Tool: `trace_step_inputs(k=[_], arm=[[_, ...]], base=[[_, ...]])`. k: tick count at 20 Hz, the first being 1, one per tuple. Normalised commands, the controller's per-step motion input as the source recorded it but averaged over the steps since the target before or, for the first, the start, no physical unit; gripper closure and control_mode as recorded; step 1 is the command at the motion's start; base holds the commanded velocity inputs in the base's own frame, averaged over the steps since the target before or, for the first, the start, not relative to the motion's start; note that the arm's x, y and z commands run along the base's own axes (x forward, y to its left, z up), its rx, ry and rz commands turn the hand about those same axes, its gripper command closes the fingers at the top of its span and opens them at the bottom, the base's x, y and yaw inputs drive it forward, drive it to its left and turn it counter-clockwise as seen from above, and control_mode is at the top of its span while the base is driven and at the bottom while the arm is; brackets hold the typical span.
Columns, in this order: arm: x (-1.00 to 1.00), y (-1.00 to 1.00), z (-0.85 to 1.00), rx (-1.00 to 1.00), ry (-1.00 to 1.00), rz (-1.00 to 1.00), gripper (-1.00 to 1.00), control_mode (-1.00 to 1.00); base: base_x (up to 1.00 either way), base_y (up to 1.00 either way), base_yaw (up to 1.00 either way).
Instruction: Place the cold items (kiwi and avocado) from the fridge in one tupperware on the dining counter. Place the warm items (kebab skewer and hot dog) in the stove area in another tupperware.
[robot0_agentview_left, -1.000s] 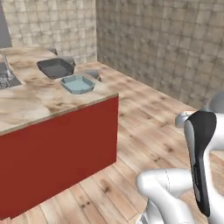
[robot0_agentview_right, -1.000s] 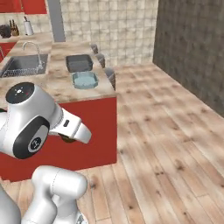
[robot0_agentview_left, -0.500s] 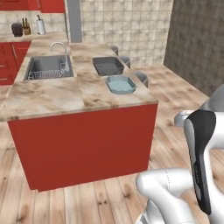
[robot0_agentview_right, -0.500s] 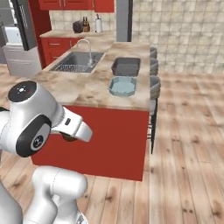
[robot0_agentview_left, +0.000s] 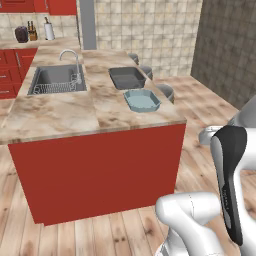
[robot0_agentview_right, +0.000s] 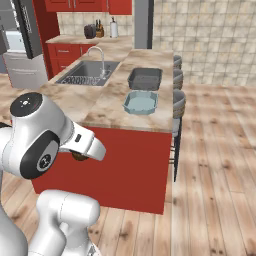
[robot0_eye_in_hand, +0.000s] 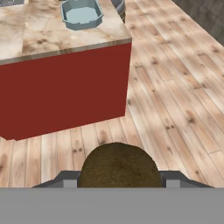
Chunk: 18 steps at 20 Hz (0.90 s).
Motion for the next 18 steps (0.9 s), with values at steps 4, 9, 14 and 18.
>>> trace_step_inputs(k=[4, 9, 14, 18], arm=[[0.00, 0.00, 0.00, 0.00, 0.00, 0.00, 1.00, 1.00], [0.00, 0.00, 0.00, 0.00, 0.00, 0.00, 1.00, 1.00], [0.00, 0.00, 0.00, 0.00, 0.00, 0.00, 1.00, 1.00], [0.00, 0.00, 0.00, 0.00, 0.00, 0.00, 1.00, 1.00]], base=[[1.00, 0.00, 0.01], [0.69, -0.20, 0.12], [0.55, -0.33, 0.12], [0.88, -0.20, 0.01]])
